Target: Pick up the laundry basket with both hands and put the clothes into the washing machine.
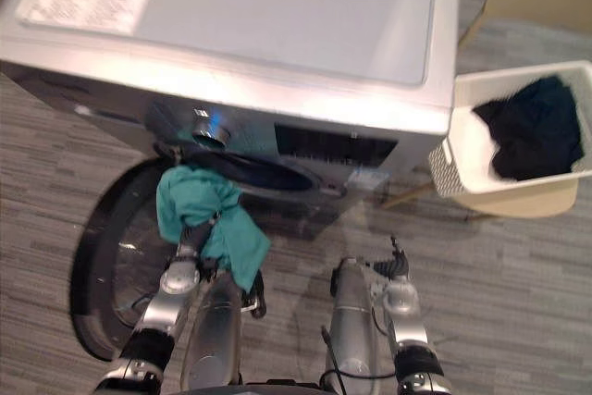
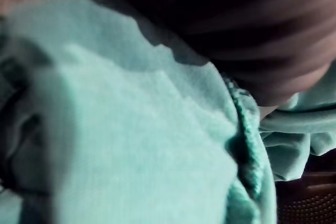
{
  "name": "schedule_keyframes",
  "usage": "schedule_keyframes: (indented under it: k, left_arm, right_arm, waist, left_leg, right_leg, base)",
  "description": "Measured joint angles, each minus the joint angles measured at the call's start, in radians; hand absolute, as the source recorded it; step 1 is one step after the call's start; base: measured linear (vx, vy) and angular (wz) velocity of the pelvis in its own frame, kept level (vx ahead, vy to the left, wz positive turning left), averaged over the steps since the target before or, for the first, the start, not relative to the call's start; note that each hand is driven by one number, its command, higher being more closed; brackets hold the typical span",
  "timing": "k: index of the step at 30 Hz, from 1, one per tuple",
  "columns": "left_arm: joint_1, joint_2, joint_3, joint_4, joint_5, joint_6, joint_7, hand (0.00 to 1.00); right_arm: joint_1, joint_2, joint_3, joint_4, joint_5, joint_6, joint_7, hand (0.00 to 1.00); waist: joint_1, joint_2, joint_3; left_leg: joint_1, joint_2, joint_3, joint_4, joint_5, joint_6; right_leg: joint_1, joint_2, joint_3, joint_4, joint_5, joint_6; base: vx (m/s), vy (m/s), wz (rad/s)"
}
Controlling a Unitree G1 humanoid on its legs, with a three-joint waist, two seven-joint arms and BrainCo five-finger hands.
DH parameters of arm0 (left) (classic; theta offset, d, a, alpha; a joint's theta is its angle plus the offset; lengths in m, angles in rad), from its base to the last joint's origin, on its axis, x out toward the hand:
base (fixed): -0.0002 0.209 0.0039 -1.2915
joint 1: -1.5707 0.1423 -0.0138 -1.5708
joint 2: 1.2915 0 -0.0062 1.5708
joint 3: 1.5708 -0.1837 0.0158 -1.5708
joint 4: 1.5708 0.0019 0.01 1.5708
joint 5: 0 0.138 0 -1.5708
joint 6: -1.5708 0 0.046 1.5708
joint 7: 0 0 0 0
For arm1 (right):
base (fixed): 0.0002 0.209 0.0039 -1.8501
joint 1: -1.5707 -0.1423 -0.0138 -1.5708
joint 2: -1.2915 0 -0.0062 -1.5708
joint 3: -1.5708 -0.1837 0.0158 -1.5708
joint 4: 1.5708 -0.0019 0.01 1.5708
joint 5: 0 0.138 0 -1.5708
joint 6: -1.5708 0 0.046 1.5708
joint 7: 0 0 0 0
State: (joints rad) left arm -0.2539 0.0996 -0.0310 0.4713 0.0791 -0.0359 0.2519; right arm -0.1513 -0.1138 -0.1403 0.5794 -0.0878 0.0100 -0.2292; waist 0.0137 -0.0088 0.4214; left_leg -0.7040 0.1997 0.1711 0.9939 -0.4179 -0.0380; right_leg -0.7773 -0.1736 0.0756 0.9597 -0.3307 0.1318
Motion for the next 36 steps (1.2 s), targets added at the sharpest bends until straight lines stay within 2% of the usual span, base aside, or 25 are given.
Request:
schedule_keyframes:
  k: [6,8,10,12,13,15,18,19,22,24,26,31,34,36]
  left_arm:
    - [-0.182,-0.007,0.004,-0.069,-0.014,-0.004,0.060,1.00]
    - [-0.233,-0.004,0.004,-0.110,-0.029,-0.004,0.074,1.00]
    - [-0.305,0.011,0.004,-0.128,-0.029,-0.003,0.091,1.00]
    - [-0.369,0.044,0.004,-0.154,-0.029,0.001,0.106,1.00]
    - [-0.438,0.091,0.005,-0.166,-0.029,0.004,0.128,1.00]
    - [-0.488,0.123,0.004,-0.166,-0.028,0.008,0.140,1.00]
    - [-0.639,0.189,0.001,-0.167,-0.003,0.017,0.185,1.00]
    - [-0.677,0.203,0.001,-0.166,0.010,0.018,0.193,0.00]
    - [-0.781,0.231,-0.002,-0.131,0.051,0.028,0.210,0.00]
    - [-0.884,0.252,-0.001,-0.037,0.055,0.034,0.209,0.00]
    - [-0.948,0.269,0.000,0.051,0.053,0.053,0.204,0.00]
    - [-1.008,0.296,-0.002,0.174,0.113,0.115,0.097,0.00]
    - [-1.031,0.319,-0.020,0.217,0.238,0.142,0.027,0.00]
    - [-1.036,0.335,-0.056,0.226,0.370,0.148,-0.011,0.00]
  right_arm:
    - [-0.097,0.030,-0.012,-0.168,0.020,0.000,-0.074,0.00]
    - [-0.110,0.035,-0.012,-0.215,0.028,-0.001,-0.087,0.00]
    - [-0.128,0.044,-0.026,-0.245,0.039,-0.001,-0.099,0.00]
    - [-0.129,0.047,-0.048,-0.303,0.039,-0.005,-0.101,0.00]
    - [-0.128,0.049,-0.052,-0.332,0.046,-0.008,-0.103,0.00]
    - [-0.126,0.055,-0.052,-0.351,0.048,-0.018,-0.103,0.00]
    - [-0.116,0.068,-0.049,-0.392,0.048,-0.057,-0.099,0.00]
    - [-0.115,0.069,-0.049,-0.401,0.048,-0.066,-0.099,0.00]
    - [-0.115,0.069,-0.051,-0.408,0.049,-0.095,-0.099,0.00]
    - [-0.117,0.073,-0.051,-0.409,0.049,-0.122,-0.096,0.00]
    - [-0.124,0.081,-0.050,-0.407,0.056,-0.126,-0.095,0.00]
    - [-0.125,0.086,-0.056,-0.407,0.087,-0.141,-0.062,0.00]
    - [-0.125,0.081,-0.059,-0.408,0.099,-0.143,-0.048,0.00]
    - [-0.125,0.071,-0.062,-0.406,0.100,-0.143,-0.033,0.00]
  waist:
    - [-0.003,-0.010,0.062]
    - [-0.001,-0.012,0.063]
    - [-0.004,-0.016,0.083]
    - [-0.013,-0.020,0.090]
    - [-0.028,-0.025,0.093]
    - [-0.033,-0.036,0.099]
    - [-0.053,-0.037,0.099]
    - [-0.055,-0.038,0.099]
    - [-0.063,-0.044,0.102]
    - [-0.068,-0.053,0.106]
    - [-0.077,-0.064,0.111]
    - [-0.088,-0.072,0.115]
    - [-0.088,-0.079,0.119]
    - [-0.087,-0.079,0.119]
  left_leg:
    - [-0.322,0.051,-0.020,0.256,-0.050,0.013]
    - [-0.429,0.066,-0.034,0.332,-0.063,0.014]
    - [-0.504,0.071,-0.049,0.396,-0.075,0.014]
    - [-0.573,0.076,-0.068,0.450,-0.083,0.015]
    - [-0.625,0.077,-0.083,0.483,-0.084,0.015]
    - [-0.642,0.079,-0.084,0.495,-0.084,0.015]
    - [-0.685,0.082,-0.096,0.518,-0.083,0.015]
    - [-0.696,0.082,-0.098,0.522,-0.083,0.015]
    - [-0.718,0.082,-0.104,0.530,-0.083,0.015]
    - [-0.735,0.088,-0.111,0.539,-0.083,0.015]
    - [-0.741,0.097,-0.111,0.546,-0.083,0.015]
    - [-0.753,0.097,-0.109,0.552,-0.083,0.015]
    - [-0.754,0.099,-0.113,0.559,-0.083,0.014]
    - [-0.754,0.099,-0.113,0.560,-0.082,0.013]
  right_leg:
    - [-0.336,0.022,0.030,0.248,-0.034,0.002]
    - [-0.441,0.033,0.037,0.320,-0.045,0.001]
    - [-0.513,0.035,0.041,0.386,-0.061,0.001]
    - [-0.576,0.038,0.039,0.439,-0.071,0.000]
    - [-0.622,0.040,0.038,0.473,-0.076,0.001]
    - [-0.642,0.043,0.042,0.487,-0.076,0.001]
    - [-0.678,0.050,0.041,0.506,-0.076,0.000]
    - [-0.687,0.050,0.040,0.509,-0.076,0.000]
    - [-0.706,0.053,0.037,0.517,-0.076,0.000]
    - [-0.720,0.059,0.034,0.522,-0.076,0.000]
    - [-0.725,0.066,0.033,0.525,-0.076,0.000]
    - [-0.742,0.067,0.037,0.536,-0.076,0.000]
    - [-0.745,0.069,0.036,0.547,-0.077,-0.001]
    - [-0.745,0.069,0.036,0.547,-0.076,-0.001]
  base:
    - [-0.13,-0.022,-0.09]
    - [-0.08,-0.073,0.00]
    - [-0.07,-0.082,0.06]
    - [-0.08,-0.080,0.07]
    - [-0.07,-0.069,0.06]
    - [-0.06,-0.055,0.01]
    - [-0.04,-0.042,0.00]
    - [0.00,0.000,0.00]
    - [0.00,0.000,0.00]
    - [0.03,-0.016,-0.06]
    - [0.03,-0.014,-0.08]
    - [0.00,0.000,0.00]
    - [0.00,0.000,0.00]
    - [0.00,0.000,0.00]
